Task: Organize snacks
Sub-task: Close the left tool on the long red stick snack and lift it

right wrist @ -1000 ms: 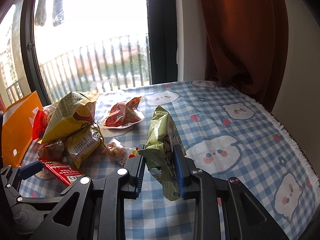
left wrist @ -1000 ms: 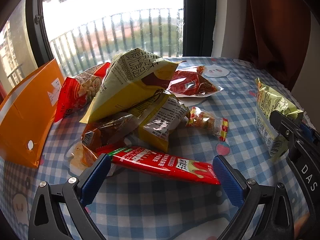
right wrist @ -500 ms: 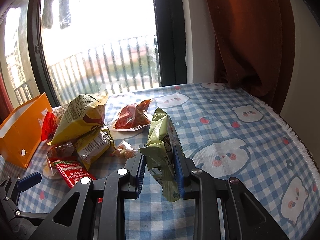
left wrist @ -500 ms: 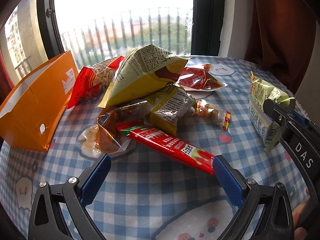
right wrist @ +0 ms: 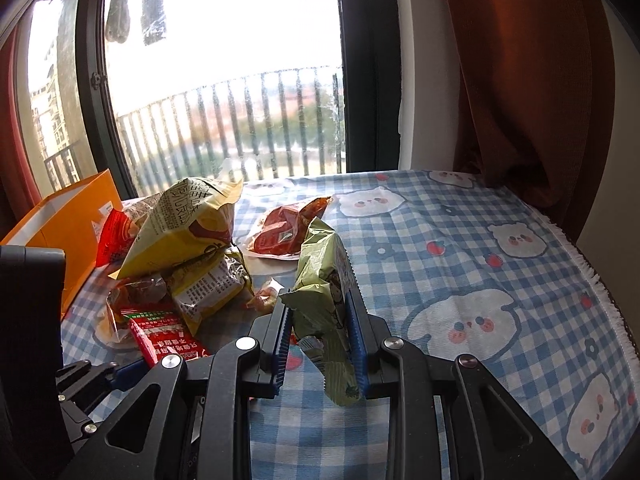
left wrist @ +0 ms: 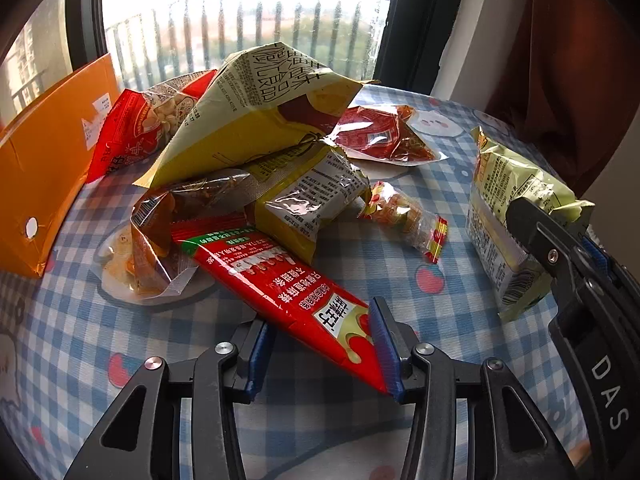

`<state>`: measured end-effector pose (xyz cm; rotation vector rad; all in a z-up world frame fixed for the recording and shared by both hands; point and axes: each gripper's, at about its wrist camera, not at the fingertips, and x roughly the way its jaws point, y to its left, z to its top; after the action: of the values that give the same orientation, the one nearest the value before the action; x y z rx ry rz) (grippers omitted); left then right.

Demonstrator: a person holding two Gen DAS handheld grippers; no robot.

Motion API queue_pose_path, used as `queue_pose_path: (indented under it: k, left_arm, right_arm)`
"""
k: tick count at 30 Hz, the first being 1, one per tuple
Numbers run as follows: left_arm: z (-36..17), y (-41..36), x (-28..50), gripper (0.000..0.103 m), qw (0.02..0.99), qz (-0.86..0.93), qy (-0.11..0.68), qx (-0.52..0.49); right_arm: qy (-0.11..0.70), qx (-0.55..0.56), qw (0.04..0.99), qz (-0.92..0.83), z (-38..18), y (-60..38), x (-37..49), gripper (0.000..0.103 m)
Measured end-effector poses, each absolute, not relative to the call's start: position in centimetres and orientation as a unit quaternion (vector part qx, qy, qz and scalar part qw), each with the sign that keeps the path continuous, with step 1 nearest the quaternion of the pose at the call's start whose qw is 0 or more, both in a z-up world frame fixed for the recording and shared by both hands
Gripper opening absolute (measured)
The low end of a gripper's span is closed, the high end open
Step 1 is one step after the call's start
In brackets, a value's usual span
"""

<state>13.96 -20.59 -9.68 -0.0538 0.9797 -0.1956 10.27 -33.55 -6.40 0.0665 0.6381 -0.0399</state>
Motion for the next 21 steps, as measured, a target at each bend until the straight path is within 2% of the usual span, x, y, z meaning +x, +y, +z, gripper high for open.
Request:
queue_pose_path:
  k: [13,21]
  left_arm:
    - [-8.8,-20.5,13.9,0.015,0.890,-0.086,0.447,-0.004]
    - [-7.2,-18.7,12.5,0.005,0.900,-0.082,0.428,-0.004]
  right_arm:
    - [0.315,0.040,0.948,-0.027,-6.3,-33.1,10.4,0.029]
    - [0.306,0.038,0.951,-0.024,-5.0,-32.1,9.5,0.029]
